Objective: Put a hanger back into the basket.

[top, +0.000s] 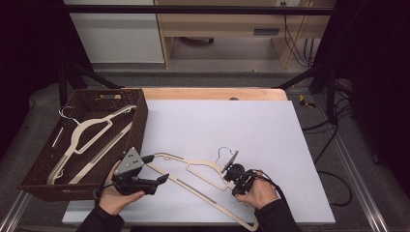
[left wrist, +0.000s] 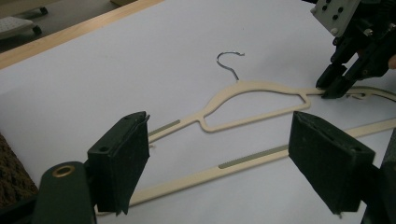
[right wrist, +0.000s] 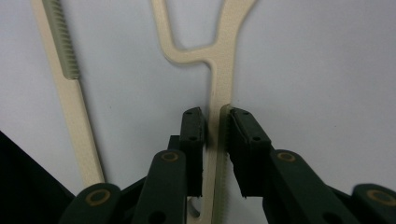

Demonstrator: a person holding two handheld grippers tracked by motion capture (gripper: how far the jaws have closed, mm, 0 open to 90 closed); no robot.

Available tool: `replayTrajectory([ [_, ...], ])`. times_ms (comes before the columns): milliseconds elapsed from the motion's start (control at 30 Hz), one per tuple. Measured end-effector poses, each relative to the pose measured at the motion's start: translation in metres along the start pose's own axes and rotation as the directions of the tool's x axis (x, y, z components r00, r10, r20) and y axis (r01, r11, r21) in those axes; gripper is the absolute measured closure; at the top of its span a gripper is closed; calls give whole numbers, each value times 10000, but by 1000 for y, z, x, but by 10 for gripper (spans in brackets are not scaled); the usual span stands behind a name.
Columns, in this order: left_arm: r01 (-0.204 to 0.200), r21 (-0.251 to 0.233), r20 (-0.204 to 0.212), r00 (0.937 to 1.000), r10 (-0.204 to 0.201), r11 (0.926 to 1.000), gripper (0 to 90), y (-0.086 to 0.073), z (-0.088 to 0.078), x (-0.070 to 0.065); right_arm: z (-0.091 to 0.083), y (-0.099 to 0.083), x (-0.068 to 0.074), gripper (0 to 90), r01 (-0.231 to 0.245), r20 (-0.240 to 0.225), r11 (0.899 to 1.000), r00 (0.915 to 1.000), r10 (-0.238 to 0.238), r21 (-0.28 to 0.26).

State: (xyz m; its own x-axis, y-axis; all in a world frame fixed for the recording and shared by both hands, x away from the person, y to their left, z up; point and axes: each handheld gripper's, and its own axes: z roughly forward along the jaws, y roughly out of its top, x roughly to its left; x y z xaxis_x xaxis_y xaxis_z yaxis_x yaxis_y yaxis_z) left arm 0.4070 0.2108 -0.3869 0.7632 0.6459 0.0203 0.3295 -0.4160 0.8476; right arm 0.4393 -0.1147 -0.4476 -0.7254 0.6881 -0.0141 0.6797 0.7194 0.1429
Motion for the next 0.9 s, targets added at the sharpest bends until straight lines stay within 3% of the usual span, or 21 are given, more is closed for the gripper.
replayTrajectory([
  [67,-6,8,-24,10000,6,10000,199,0,-1,1,0,0,3,797,67,161,10000,9998,-67,4],
  [133,-45,46,-35,10000,45,10000,198,1,-1,1,0,0,2,805,-179,70,9998,9998,179,62],
  [233,-193,117,-38,9998,194,9997,195,2,-2,1,0,0,1,810,-62,24,10000,10000,62,32],
  [267,-216,164,-16,9998,217,9996,194,4,-3,2,0,-1,-1,811,-12,-5,10000,10000,12,-80],
  [300,-233,165,-15,9997,234,9996,193,4,-3,3,-1,-2,-1,812,-345,-210,9993,9992,342,-112],
  [333,-307,228,-9,9995,307,9993,194,6,-4,4,-1,-4,-3,812,-91,-180,9996,9998,86,-254],
  [433,-476,408,-100,9988,480,9980,193,11,-5,6,-3,-9,-7,813,-45,-237,9980,9997,31,-624],
  [467,-535,481,-147,9984,542,9974,193,13,-6,7,-7,-10,-6,813,-214,-258,9978,9995,198,-635],
  [500,-613,548,-187,9979,624,9966,193,16,-6,8,-9,-13,-9,813,-7,-192,9964,9998,-10,-844],
  [633,-915,763,-365,9949,945,9929,193,27,-10,9,-27,-22,-16,813,57,-209,9904,9997,-86,-1378],
  [767,-1228,869,-341,9914,1261,9886,193,38,-13,8,-48,-30,-21,813,116,-166,9824,9998,-149,-1866],
  [900,-1517,995,-260,9876,1550,9834,193,51,-16,8,-65,-35,-22,812,466,-33,9745,9988,-485,-2195],
])
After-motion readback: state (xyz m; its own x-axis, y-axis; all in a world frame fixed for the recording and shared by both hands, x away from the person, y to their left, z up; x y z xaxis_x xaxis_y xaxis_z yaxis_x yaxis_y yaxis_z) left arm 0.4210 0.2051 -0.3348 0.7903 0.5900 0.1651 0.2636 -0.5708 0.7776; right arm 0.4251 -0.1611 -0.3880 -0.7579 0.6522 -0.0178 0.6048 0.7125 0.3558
